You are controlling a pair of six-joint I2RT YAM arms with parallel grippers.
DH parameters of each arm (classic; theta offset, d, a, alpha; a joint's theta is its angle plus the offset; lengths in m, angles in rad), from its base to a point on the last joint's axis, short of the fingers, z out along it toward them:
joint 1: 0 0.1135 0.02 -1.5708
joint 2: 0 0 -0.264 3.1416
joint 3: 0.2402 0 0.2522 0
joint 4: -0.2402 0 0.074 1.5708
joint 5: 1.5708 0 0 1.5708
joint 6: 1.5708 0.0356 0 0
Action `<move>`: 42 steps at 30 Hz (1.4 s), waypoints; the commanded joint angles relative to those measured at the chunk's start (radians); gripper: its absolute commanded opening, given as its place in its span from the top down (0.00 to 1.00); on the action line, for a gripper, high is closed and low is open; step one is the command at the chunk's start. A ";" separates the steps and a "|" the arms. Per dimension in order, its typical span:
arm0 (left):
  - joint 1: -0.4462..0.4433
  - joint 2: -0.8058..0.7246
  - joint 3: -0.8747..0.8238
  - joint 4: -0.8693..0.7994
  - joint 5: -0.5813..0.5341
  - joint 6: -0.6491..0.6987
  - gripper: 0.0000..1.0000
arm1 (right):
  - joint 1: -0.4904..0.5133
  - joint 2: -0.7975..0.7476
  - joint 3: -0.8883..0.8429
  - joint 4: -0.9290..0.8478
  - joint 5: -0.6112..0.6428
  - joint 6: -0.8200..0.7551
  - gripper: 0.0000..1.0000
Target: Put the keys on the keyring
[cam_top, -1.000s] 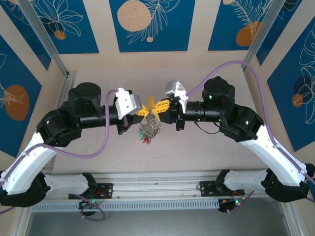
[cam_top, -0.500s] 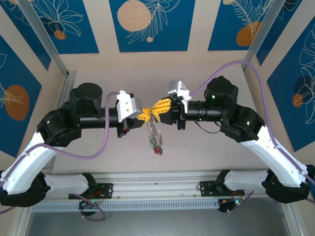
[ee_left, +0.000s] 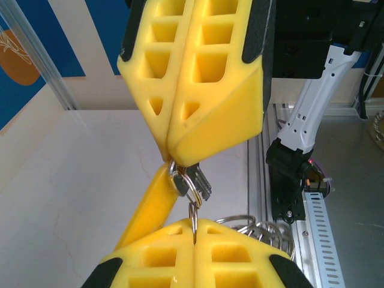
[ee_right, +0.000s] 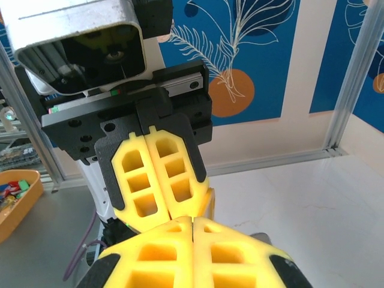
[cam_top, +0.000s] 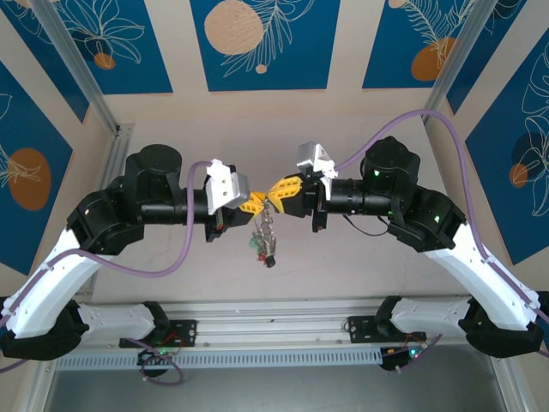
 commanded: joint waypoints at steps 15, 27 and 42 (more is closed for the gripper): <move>-0.009 -0.012 0.079 0.015 0.014 0.023 1.00 | -0.009 -0.022 -0.050 -0.077 0.125 -0.057 0.95; -0.009 -0.064 0.021 0.129 0.025 -0.020 1.00 | -0.018 0.008 -0.068 -0.062 0.124 -0.025 0.93; -0.008 -0.084 -0.014 0.200 0.034 -0.045 1.00 | -0.022 -0.038 -0.146 0.015 0.052 0.005 0.86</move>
